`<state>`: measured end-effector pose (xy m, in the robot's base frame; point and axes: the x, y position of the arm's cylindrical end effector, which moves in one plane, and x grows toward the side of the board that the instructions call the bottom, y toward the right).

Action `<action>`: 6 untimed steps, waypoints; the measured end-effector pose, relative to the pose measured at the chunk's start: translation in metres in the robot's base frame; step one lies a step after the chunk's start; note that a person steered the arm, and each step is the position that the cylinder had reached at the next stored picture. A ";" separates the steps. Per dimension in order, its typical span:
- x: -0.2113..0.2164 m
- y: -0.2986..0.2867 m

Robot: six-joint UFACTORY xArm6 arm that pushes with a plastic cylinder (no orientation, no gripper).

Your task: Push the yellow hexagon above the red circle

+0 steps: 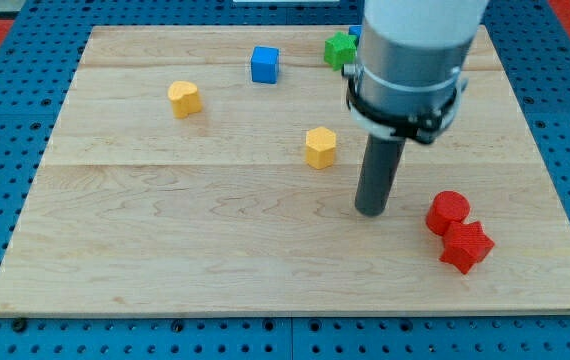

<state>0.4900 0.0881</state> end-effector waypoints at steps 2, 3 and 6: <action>-0.058 0.001; -0.074 0.004; -0.011 0.001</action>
<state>0.4789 0.0886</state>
